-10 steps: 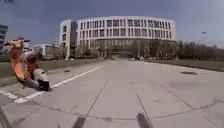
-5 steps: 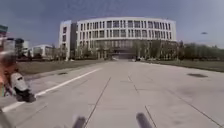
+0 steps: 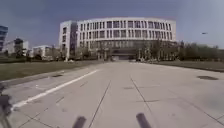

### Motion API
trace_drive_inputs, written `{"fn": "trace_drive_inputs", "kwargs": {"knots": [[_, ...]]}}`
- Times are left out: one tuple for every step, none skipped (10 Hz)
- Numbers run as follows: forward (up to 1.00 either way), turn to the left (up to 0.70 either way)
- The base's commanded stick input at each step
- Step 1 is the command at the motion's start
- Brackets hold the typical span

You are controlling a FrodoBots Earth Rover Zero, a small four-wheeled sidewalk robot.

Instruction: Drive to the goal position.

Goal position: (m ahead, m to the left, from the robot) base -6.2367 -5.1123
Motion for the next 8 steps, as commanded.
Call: {"fn": "trace_drive_inputs", "kwargs": {"knots": [[1.0, 0.0], [1.0, 0.0], [1.0, 0.0], [1.0, 0.0], [1.0, 0.0], [1.0, 0.0], [1.0, 0.0], [1.0, 0.0]]}}
